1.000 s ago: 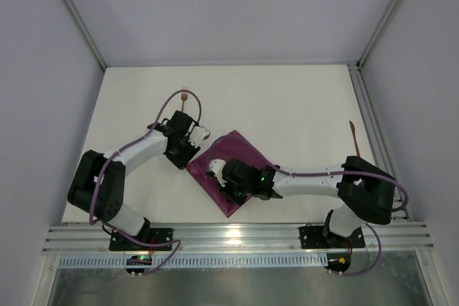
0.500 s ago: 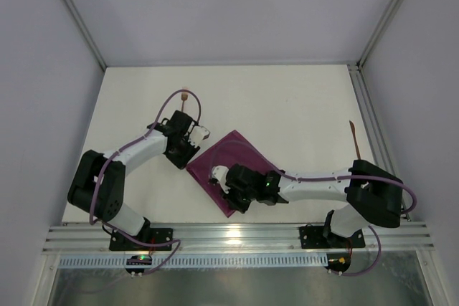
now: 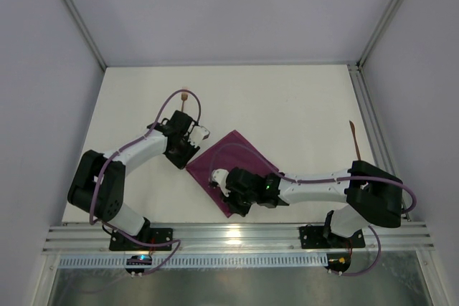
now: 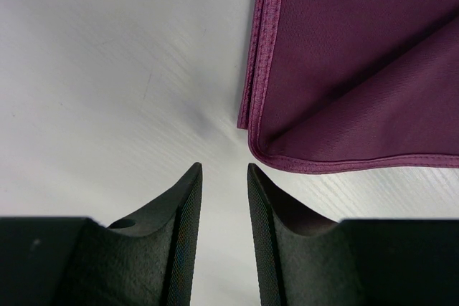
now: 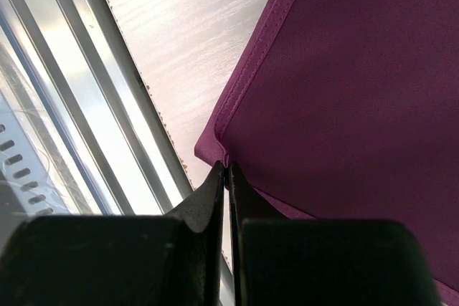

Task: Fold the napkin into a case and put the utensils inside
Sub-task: Fold the upper triangle-folded napkin at the center of the board, then smooth out the upper triangle-folded napkin at the center of the board.

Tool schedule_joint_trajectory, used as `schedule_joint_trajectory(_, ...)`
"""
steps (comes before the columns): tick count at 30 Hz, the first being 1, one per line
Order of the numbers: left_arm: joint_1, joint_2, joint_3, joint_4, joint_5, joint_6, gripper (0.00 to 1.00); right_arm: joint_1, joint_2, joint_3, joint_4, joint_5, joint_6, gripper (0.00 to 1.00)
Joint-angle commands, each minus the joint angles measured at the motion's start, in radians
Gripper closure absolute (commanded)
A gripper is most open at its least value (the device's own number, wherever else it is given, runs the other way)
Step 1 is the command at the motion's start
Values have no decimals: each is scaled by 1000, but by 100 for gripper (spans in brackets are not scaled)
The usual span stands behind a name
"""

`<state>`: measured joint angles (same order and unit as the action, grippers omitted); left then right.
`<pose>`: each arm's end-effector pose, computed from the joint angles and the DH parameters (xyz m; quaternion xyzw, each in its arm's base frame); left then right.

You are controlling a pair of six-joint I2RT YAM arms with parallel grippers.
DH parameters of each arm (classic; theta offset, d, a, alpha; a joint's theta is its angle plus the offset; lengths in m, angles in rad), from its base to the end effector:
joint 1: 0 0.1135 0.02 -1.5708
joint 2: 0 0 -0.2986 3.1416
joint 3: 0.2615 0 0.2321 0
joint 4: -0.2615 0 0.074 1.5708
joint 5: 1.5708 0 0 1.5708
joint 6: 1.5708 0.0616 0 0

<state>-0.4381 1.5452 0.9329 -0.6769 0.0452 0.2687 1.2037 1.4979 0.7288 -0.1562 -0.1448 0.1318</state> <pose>0.2415 -0.1162 0.2020 0.3456 0.9276 -0.0342 0.1379 0.0930 0.2667 0.1907 -0.5027 0.8015 0.2498 0.2059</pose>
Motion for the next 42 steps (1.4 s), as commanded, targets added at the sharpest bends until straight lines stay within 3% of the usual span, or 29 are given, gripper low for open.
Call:
schedule_joint_trajectory(1, 4, -28, 9, 8, -7, 4, 66, 17, -27, -2, 38, -6, 14, 97)
schedule_joint_trajectory(12, 4, -37, 10, 4, -7, 4, 66, 22, -28, -28, 59, -9, 25, 96)
schedule_joint_trajectory(14, 4, -39, 15, 2, -5, 1, 66, 22, -27, -31, 60, -9, 26, 91)
schedule_joint_trajectory(20, 4, -76, 47, -35, 47, 4, 66, 20, -63, -9, 35, -6, 34, 55)
schedule_joint_trajectory(24, 4, -97, 72, -61, 71, 7, 64, 22, -129, 15, 4, 8, 45, 46)
schedule_joint_trajectory(30, -2, -105, 98, -87, 113, 9, 63, 33, -182, 63, -63, -2, 60, 43)
schedule_joint_trajectory(34, -33, -91, 101, -73, 111, 6, 63, 24, -232, 49, -45, 59, 118, 47)
schedule_joint_trajectory(35, -40, -79, 99, -69, 110, 0, 63, -15, -231, 46, -33, 59, 150, 54)
schedule_joint_trajectory(36, -57, -71, 98, -63, 107, -3, 63, -36, -214, 40, -23, 32, 169, 69)
schedule_joint_trajectory(37, -66, -63, 96, -56, 101, -2, 64, -53, -205, 21, -5, 16, 183, 75)
schedule_joint_trajectory(40, -96, -36, 81, -38, 93, 1, 68, -66, -164, -15, 82, -12, 227, 90)
schedule_joint_trajectory(42, -105, -22, 64, -27, 97, 6, 69, -70, -137, -28, 132, -16, 245, 95)
